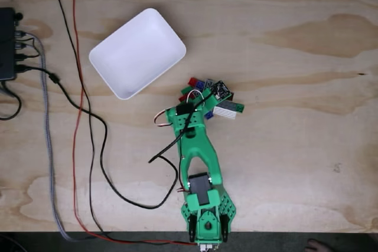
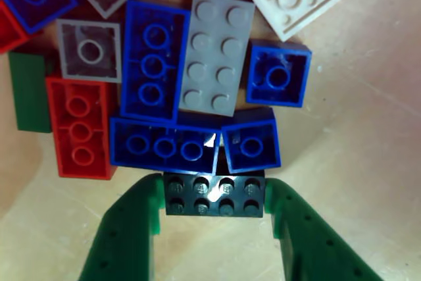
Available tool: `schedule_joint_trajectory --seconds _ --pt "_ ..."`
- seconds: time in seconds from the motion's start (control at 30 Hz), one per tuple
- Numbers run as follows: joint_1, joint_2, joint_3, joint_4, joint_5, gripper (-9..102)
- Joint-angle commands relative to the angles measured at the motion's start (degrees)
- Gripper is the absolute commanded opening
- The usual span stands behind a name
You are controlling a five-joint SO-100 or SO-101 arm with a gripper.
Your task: Put all lego bricks in the bin.
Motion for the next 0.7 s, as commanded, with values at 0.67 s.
schedule_joint_trajectory --seconds 0.67 --pt "-9.1 -9.8 -56.0 26.2 -7.6 0"
